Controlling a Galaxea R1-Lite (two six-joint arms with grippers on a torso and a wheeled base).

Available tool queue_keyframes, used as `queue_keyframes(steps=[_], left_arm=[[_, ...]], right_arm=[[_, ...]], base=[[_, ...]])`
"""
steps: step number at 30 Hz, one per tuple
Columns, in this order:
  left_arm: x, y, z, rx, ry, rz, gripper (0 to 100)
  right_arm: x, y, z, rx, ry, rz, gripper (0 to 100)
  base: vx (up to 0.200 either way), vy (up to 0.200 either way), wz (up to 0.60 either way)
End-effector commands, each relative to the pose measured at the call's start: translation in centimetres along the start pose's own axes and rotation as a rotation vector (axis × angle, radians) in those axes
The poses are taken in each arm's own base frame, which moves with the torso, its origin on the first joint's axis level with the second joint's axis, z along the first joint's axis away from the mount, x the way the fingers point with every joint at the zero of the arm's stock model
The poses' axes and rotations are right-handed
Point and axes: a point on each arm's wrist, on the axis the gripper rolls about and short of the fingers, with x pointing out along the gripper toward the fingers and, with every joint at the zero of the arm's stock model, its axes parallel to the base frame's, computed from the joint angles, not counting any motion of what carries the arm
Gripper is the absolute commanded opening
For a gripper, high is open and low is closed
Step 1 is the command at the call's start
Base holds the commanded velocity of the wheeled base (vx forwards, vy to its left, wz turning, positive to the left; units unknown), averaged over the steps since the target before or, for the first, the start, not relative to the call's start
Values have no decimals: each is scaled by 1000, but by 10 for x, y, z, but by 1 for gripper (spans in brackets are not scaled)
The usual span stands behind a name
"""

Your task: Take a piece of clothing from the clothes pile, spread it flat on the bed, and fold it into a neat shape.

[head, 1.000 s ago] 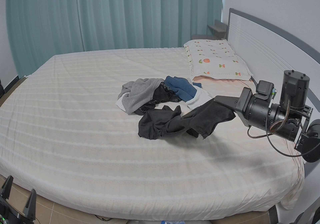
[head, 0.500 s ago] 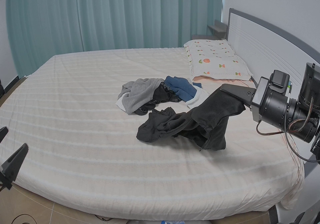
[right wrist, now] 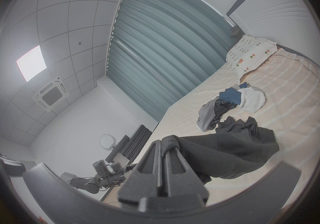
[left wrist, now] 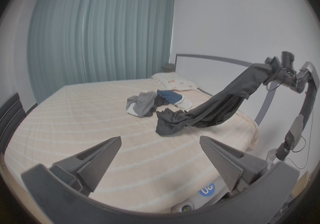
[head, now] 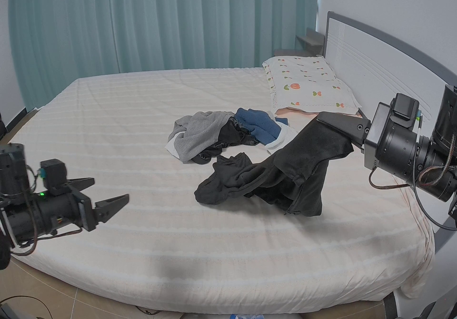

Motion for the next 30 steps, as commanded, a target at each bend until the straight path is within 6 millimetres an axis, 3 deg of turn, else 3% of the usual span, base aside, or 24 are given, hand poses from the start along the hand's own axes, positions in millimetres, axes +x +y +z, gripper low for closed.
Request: queue_keyframes(steps=[1, 2, 8, 21, 27, 30], left_arm=[[173, -27, -91, 11, 325, -70, 100], [204, -40, -105, 17, 311, -50, 100], [244, -52, -113, 20, 280, -58, 100], [303, -59, -132, 25, 239, -68, 100], [330, -62, -125, 31, 154, 1, 100], [334, -63, -123, 33, 135, 29, 100]], right_arm=[[4, -5, 1, 0, -4, -16, 0], [7, -10, 2, 1, -9, -34, 0], [6, -8, 5, -1, -21, -29, 0], [8, -7, 9, -5, -34, -25, 0], [7, -8, 8, -4, -31, -28, 0], [6, -7, 8, -4, -31, -26, 0]], base=[[0, 0, 0], [0, 0, 0], [0, 0, 0], [0, 0, 0], [0, 0, 0], [0, 0, 0]])
